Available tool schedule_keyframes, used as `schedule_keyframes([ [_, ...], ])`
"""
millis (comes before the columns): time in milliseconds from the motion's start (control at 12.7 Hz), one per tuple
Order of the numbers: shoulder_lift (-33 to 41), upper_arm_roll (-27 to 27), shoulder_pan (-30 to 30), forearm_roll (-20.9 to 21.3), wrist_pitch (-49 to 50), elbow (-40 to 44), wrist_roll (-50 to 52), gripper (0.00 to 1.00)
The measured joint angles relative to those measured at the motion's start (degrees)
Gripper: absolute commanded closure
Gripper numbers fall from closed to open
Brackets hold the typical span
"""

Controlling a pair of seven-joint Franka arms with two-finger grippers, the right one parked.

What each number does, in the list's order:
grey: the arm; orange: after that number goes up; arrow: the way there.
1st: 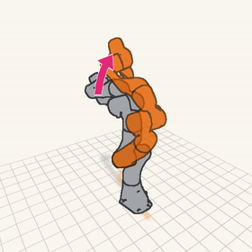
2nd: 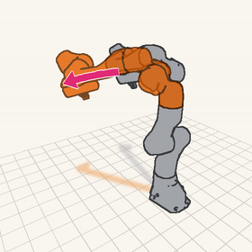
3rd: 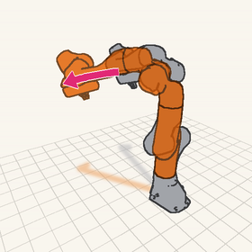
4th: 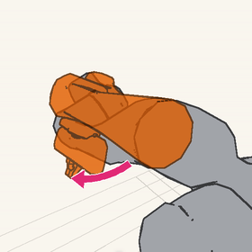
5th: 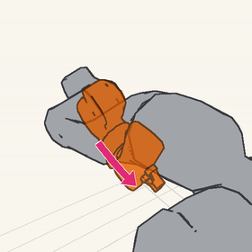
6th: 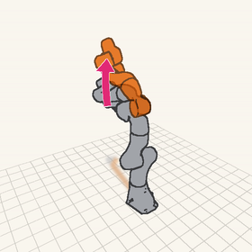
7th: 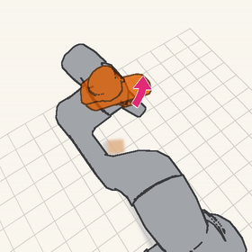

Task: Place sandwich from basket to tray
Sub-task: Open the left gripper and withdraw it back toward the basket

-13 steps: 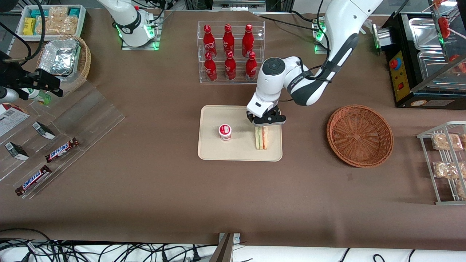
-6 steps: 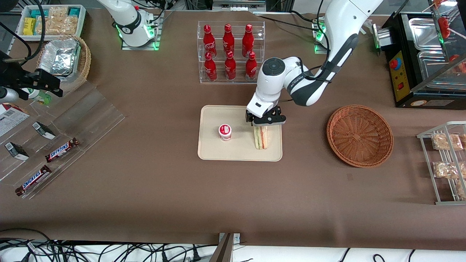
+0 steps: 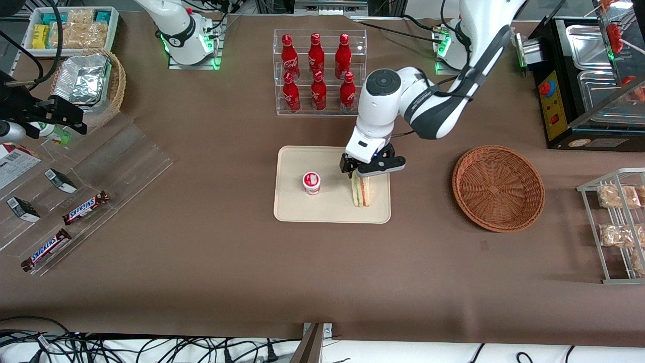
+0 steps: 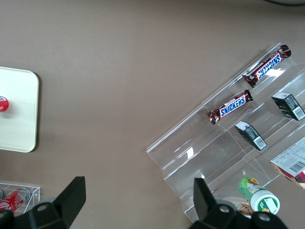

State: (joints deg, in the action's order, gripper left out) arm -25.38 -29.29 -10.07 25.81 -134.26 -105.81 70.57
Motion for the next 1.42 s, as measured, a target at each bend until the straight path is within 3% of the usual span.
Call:
schedule_keyframes([
  [236, 2.0, -0.1, 2.1, -7.0, 12.7, 8.1, -7.7, 0.00],
  [394, 2.1, -0.1, 4.0, -8.2, 17.4, 12.4, -9.9, 0.00],
  [945, 1.8, -0.1, 8.0, -10.4, 18.8, 15.2, -13.7, 0.00],
  [1102, 1.8, 0.6, 9.6, -13.9, 21.9, 17.1, -20.1, 0.00],
  [1417, 2.0, 11.7, 10.0, -22.5, 36.0, 27.7, -41.8, 0.00],
])
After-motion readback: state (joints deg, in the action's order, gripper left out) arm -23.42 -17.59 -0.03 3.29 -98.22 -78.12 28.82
